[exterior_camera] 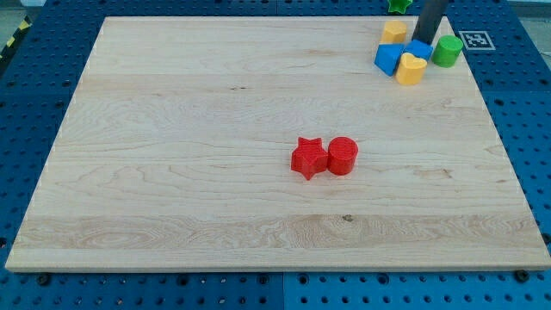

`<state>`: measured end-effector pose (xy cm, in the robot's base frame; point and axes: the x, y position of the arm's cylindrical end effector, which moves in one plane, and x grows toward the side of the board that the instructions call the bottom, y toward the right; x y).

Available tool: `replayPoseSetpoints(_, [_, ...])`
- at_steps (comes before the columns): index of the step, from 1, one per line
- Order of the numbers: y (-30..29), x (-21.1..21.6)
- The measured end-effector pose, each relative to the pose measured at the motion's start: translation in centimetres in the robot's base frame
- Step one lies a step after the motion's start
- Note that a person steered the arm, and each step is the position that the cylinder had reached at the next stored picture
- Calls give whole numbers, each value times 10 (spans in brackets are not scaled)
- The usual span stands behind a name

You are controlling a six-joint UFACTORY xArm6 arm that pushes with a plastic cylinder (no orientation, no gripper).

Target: Move the green circle bottom right to the yellow heart

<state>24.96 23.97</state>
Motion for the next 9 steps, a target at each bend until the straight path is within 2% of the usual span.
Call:
replayPoseSetpoints(3, [24, 39])
replayPoseSetpoints(4, [24, 37])
replayPoseSetpoints(5, [31, 15])
replayPoseSetpoints(7, [26, 76])
replayPoseSetpoints(8, [26, 75])
replayPoseSetpoints(9, [48, 45])
